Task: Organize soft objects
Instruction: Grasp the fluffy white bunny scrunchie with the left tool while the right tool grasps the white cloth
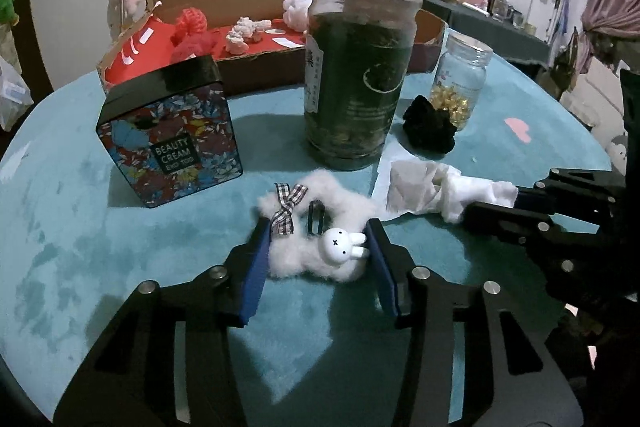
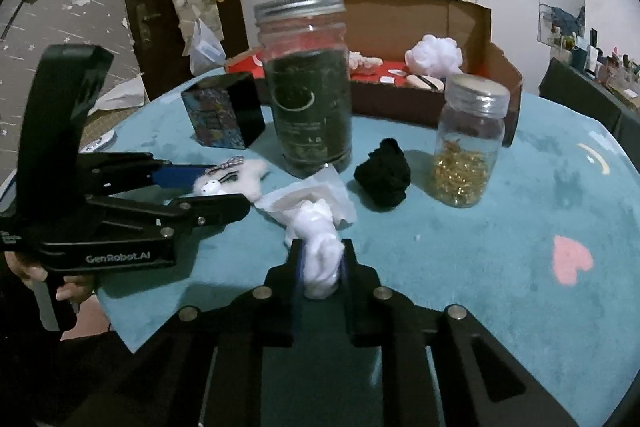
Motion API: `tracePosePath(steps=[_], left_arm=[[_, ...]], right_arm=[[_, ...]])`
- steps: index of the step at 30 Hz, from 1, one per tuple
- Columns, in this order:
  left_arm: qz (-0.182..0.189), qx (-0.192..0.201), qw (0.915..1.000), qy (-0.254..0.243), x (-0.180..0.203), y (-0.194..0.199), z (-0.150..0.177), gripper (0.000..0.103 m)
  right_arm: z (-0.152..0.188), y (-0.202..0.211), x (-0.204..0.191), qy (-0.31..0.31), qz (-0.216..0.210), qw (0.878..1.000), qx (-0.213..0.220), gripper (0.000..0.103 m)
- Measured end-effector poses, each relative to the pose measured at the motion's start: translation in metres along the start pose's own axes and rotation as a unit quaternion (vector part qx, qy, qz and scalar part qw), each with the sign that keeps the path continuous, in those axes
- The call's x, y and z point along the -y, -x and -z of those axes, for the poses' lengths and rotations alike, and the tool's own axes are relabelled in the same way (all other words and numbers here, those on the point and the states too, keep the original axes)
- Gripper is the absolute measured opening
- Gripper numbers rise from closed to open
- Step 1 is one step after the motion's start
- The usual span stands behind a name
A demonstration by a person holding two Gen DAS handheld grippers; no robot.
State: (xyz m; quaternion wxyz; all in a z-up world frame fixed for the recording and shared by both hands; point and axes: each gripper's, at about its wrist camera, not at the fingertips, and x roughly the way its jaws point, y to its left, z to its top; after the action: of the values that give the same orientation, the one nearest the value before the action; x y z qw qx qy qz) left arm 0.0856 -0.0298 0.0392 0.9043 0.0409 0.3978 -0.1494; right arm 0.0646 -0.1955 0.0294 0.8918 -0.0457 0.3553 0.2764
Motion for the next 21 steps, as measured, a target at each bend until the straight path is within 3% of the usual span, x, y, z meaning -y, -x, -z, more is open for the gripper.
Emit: tracePosePath(steps=[7, 12, 21], left_arm=[[0.007, 0.001, 1.0, 0.004, -0.002, 0.005, -0.002, 0.043], [-0.001, 0.005, 1.0, -0.002, -0.005, 0.018, -0.004, 0.043], [-0.027, -0.003, 0.9982, -0.053, -0.003, 0.037, -0.025, 0.043]], right_arm=[[-0.003, 0.012, 0.001, -0.01, -0.012, 1.0, 0.009, 0.016], [-0.008, 0.023, -0.001, -0.001, 0.001, 1.0, 0.018, 0.016], [-0.024, 0.025, -0.005, 0.032, 0.034, 0.999, 0.007, 0.016]])
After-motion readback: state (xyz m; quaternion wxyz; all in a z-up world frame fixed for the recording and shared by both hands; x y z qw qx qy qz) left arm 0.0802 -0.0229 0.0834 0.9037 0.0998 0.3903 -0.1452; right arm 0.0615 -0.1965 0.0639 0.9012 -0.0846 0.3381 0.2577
